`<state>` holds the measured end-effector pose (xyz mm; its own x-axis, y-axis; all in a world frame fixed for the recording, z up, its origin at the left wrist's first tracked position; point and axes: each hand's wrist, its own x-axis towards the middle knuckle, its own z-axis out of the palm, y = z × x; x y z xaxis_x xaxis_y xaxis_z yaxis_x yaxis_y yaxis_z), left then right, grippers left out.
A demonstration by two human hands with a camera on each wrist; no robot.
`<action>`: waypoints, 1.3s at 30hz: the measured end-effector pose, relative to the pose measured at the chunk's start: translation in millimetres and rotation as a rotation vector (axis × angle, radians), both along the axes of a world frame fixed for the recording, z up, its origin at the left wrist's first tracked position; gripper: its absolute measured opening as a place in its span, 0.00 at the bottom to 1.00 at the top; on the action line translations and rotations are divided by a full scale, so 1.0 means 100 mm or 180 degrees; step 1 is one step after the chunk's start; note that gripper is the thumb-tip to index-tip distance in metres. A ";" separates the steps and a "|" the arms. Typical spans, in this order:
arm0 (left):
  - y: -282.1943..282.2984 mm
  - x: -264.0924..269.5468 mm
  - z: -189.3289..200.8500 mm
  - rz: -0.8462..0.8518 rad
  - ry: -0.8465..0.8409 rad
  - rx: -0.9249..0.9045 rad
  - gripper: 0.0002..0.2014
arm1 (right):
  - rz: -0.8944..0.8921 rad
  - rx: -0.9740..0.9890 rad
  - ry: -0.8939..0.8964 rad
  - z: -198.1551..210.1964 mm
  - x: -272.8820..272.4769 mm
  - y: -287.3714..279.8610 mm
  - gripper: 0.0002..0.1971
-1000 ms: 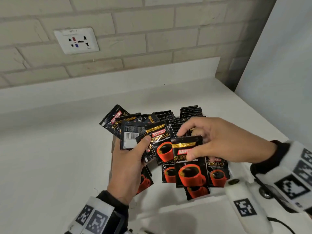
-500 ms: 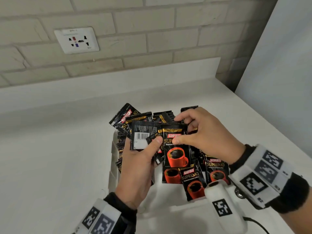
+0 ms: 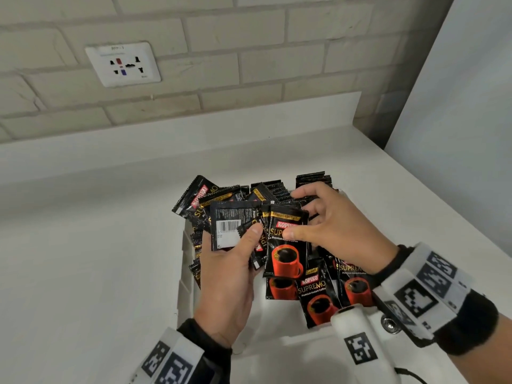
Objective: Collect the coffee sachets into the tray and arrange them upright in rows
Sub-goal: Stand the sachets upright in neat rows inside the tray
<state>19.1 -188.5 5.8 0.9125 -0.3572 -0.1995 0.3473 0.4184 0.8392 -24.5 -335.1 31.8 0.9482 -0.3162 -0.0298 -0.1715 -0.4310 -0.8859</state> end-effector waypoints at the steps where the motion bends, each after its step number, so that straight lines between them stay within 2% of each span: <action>1: 0.00 0.00 0.01 0.0056 -0.0063 0.0054 0.22 | 0.0025 -0.0050 -0.0031 -0.01 -0.01 0.01 0.25; 4: 0.00 0.00 0.04 0.0171 -0.0143 0.0139 0.21 | -0.0012 -0.0171 -0.0230 -0.02 -0.05 0.06 0.24; 8: 0.01 0.02 0.05 0.0129 0.0034 0.0042 0.20 | -0.0076 -0.0500 -0.0304 0.02 -0.07 0.12 0.20; 12: 0.00 0.00 0.07 0.0058 0.0150 0.0010 0.17 | -0.0234 -0.0358 -0.0240 0.05 -0.08 0.06 0.25; 17: 0.02 0.01 0.12 0.0139 0.0019 -0.0026 0.15 | -0.0246 -0.0140 -0.0117 0.03 -0.11 0.02 0.21; 22: 0.09 0.07 0.16 0.0264 -0.0088 -0.0032 0.18 | 0.0003 -0.0206 0.0174 0.10 -0.16 -0.10 0.09; 25: 0.18 0.15 0.21 0.0367 -0.0222 -0.0105 0.18 | 0.0287 -0.0049 0.0350 0.25 -0.22 -0.29 0.09; 28: 0.25 0.22 0.24 0.0462 -0.0263 -0.0250 0.20 | 0.0845 -0.0005 0.0716 0.30 -0.25 -0.38 0.11; 31: 0.28 0.24 0.26 0.0467 -0.0300 -0.0309 0.22 | 0.1512 -0.0453 0.1350 0.23 -0.24 -0.33 0.15; 36: 0.33 0.25 0.26 0.0457 -0.0369 -0.0264 0.20 | 0.2199 -0.1578 0.2179 0.05 -0.18 -0.16 0.11; 39: 0.35 0.27 0.26 0.0448 -0.0394 -0.0231 0.17 | 0.2340 -0.2394 0.2336 0.05 -0.12 -0.06 0.28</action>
<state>46.0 -153.2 31.8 0.9704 -0.2337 -0.0610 0.1770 0.5165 0.8378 -36.9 -341.5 36.4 0.7436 0.1056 -0.6602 -0.0234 -0.9827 -0.1836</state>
